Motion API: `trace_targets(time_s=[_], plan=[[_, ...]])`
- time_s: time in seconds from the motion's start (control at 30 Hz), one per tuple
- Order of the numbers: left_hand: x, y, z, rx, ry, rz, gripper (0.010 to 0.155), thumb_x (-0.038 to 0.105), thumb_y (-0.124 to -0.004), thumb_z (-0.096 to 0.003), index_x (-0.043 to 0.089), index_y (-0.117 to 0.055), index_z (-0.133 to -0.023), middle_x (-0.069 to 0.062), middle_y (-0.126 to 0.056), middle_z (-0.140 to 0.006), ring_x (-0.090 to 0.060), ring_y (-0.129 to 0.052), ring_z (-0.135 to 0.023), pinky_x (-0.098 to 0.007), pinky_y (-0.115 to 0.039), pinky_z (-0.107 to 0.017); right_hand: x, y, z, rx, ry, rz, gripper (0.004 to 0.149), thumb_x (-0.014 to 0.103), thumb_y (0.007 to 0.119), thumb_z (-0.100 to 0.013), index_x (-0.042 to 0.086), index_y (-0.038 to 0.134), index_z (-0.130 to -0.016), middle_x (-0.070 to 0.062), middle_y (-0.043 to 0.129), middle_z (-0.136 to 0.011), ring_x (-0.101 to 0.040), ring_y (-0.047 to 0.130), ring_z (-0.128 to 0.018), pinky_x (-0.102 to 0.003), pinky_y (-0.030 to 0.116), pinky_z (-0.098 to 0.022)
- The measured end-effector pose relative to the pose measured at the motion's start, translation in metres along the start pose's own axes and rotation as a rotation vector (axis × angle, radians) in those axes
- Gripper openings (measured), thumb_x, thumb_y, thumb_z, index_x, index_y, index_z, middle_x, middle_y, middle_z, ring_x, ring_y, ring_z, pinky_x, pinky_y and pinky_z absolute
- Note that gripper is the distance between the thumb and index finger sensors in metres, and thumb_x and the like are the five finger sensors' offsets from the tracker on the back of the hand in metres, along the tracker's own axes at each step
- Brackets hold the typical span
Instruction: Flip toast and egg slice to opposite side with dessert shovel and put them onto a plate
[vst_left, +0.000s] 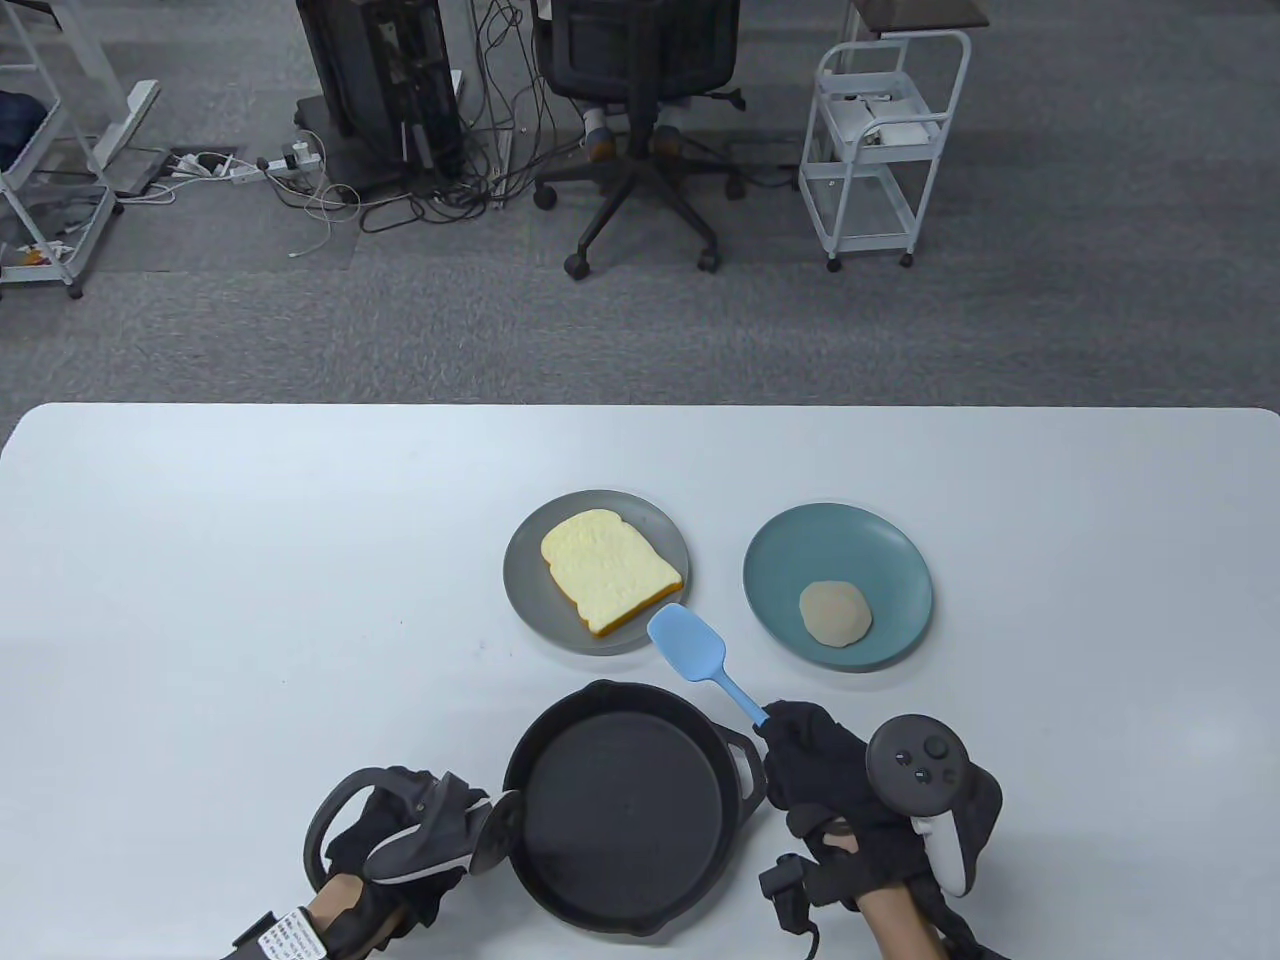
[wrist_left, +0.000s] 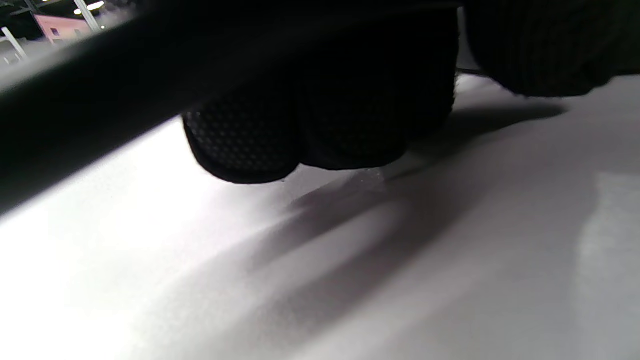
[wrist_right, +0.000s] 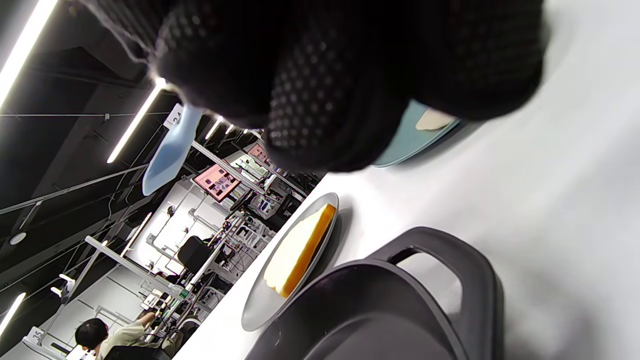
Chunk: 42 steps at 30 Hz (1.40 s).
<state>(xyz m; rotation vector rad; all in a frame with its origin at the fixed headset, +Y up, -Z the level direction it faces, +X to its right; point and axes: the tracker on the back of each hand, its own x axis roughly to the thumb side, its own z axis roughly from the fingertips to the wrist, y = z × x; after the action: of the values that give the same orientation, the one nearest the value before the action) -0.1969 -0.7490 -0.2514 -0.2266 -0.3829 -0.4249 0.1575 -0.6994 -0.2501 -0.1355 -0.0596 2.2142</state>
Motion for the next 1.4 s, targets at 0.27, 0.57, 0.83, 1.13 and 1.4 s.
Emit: trace_targets(time_s=[0.27, 0.57, 0.83, 1.13, 1.4], plan=[[-0.001, -0.001, 0.000, -0.003, -0.006, 0.013, 0.055, 0.065, -0.072, -0.0314, 0.035, -0.089, -0.074, 0.009, -0.106, -0.051, -0.022, -0.109, -0.047, -0.045, -0.084, -0.052, 0.000, 0.001, 0.000, 0.007, 0.005, 0.006, 0.050, 0.048, 0.075, -0.045, 0.015, 0.088, -0.081, 0.010, 0.103, -0.041, -0.015, 0.106, -0.034, -0.037, 0.089, -0.029], [-0.034, 0.012, 0.010, -0.075, 0.037, 0.144, 0.078, 0.073, -0.063, -0.0288, 0.033, -0.077, -0.094, 0.001, -0.097, -0.086, -0.030, -0.100, -0.079, -0.050, -0.074, -0.066, -0.006, -0.002, -0.003, -0.008, 0.044, -0.001, 0.050, 0.047, 0.075, -0.045, 0.015, 0.087, -0.081, 0.009, 0.104, -0.043, -0.015, 0.107, -0.035, -0.037, 0.089, -0.029], [-0.099, 0.014, 0.020, 0.149, 0.212, 0.366, 0.093, 0.078, -0.051, -0.0274, 0.041, -0.034, -0.112, -0.005, -0.034, -0.126, -0.042, -0.024, -0.117, -0.064, -0.025, -0.082, -0.010, -0.001, -0.006, -0.012, 0.071, 0.002, 0.050, 0.047, 0.075, -0.045, 0.015, 0.087, -0.081, 0.009, 0.104, -0.044, -0.016, 0.107, -0.036, -0.037, 0.089, -0.030], [-0.120, -0.005, 0.012, 0.119, 0.275, 0.393, 0.094, 0.079, -0.046, -0.0270, 0.043, -0.024, -0.111, -0.003, -0.019, -0.126, -0.041, -0.011, -0.115, -0.065, -0.018, -0.081, -0.022, -0.004, -0.016, -0.051, 0.133, -0.014, 0.050, 0.047, 0.075, -0.045, 0.015, 0.087, -0.082, 0.008, 0.104, -0.045, -0.017, 0.107, -0.037, -0.038, 0.089, -0.031], [-0.120, -0.005, 0.012, 0.126, 0.288, 0.382, 0.094, 0.079, -0.047, -0.0273, 0.043, -0.026, -0.111, -0.007, -0.020, -0.126, -0.042, -0.011, -0.115, -0.065, -0.018, -0.081, -0.037, -0.004, -0.044, -0.084, 0.250, -0.036, 0.050, 0.046, 0.075, -0.046, 0.014, 0.086, -0.083, 0.007, 0.104, -0.047, -0.018, 0.107, -0.039, -0.038, 0.089, -0.032]])
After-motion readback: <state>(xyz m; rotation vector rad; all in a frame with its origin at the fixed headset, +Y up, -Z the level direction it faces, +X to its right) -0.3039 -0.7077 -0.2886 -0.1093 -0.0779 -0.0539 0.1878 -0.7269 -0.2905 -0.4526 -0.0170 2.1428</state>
